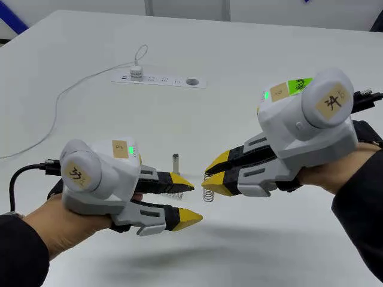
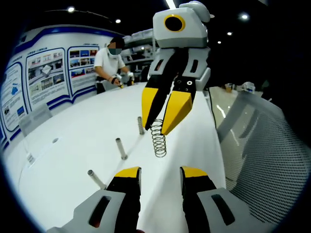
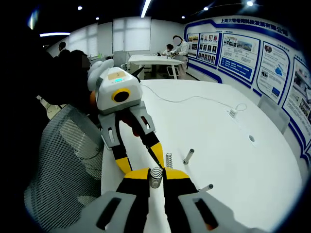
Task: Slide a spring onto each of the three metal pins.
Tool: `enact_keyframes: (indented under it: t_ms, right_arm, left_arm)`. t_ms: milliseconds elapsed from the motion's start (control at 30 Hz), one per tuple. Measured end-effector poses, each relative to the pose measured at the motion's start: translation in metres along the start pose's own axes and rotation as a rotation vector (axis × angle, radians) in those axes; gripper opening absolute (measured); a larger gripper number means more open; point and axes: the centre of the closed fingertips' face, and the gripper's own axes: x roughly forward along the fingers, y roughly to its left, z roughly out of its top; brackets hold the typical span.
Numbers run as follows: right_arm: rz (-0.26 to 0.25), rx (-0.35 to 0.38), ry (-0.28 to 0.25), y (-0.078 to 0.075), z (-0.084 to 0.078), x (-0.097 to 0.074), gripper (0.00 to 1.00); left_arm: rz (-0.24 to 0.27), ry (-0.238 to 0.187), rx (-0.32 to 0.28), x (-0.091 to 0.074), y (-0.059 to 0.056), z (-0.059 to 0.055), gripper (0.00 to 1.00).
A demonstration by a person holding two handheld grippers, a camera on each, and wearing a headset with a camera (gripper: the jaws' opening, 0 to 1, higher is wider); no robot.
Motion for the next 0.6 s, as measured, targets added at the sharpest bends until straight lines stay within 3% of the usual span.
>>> enact_keyframes:
  t_ms: [600]
  right_arm:
    - [-0.201, 0.073, -0.052, -0.068, -0.002, -0.024, 0.11]
  left_arm:
    - [0.129, -0.028, -0.100, -0.035, 0.018, -0.011, 0.49]
